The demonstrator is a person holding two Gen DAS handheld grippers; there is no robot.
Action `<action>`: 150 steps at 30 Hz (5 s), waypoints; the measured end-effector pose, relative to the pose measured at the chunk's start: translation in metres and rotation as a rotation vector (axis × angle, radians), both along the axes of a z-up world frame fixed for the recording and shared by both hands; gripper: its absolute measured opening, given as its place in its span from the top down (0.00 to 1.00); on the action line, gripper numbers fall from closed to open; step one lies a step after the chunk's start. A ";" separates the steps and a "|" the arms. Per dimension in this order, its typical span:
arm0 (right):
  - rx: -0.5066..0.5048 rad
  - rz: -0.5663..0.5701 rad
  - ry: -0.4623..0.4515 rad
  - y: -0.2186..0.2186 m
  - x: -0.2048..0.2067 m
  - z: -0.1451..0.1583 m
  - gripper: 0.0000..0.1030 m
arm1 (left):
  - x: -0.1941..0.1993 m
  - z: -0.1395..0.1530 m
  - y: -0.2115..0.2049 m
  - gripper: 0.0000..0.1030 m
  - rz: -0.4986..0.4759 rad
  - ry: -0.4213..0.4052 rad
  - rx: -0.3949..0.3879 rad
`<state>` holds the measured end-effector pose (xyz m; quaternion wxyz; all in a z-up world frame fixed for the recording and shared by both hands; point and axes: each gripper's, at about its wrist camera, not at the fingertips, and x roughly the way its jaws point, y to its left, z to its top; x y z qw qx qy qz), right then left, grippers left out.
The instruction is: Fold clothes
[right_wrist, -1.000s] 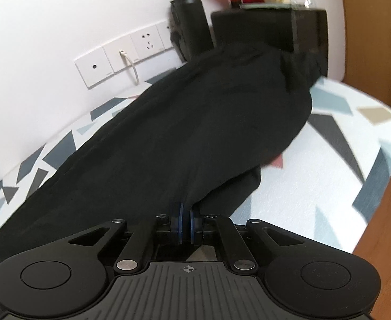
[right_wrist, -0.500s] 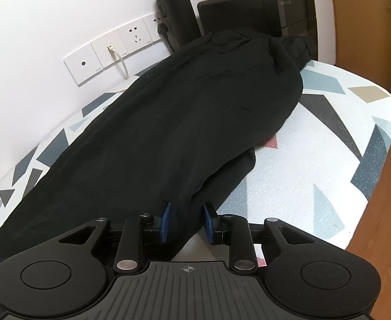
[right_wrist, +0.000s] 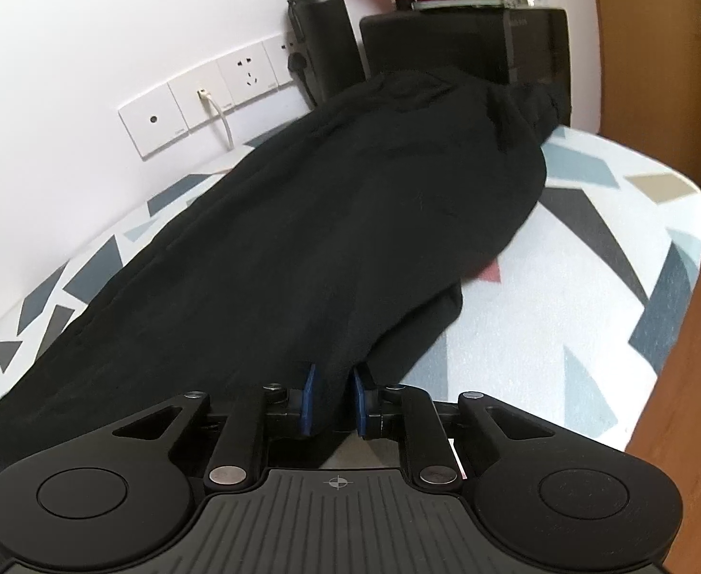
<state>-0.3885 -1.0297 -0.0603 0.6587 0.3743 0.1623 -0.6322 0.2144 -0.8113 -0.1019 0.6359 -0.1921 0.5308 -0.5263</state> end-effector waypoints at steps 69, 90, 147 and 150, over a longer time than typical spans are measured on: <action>-0.068 0.013 0.289 -0.045 -0.059 -0.023 0.01 | -0.246 0.018 -0.076 0.02 -0.192 -0.672 0.437; -0.015 -0.076 0.250 -0.080 -0.081 -0.031 0.01 | -0.265 0.009 -0.093 0.00 -0.171 -0.796 0.501; -0.127 0.011 0.251 -0.067 -0.092 -0.042 0.01 | -0.271 0.008 -0.083 0.00 -0.127 -0.831 0.455; -0.115 0.015 0.250 -0.069 -0.093 -0.041 0.01 | -0.269 0.011 -0.088 0.00 -0.153 -0.819 0.477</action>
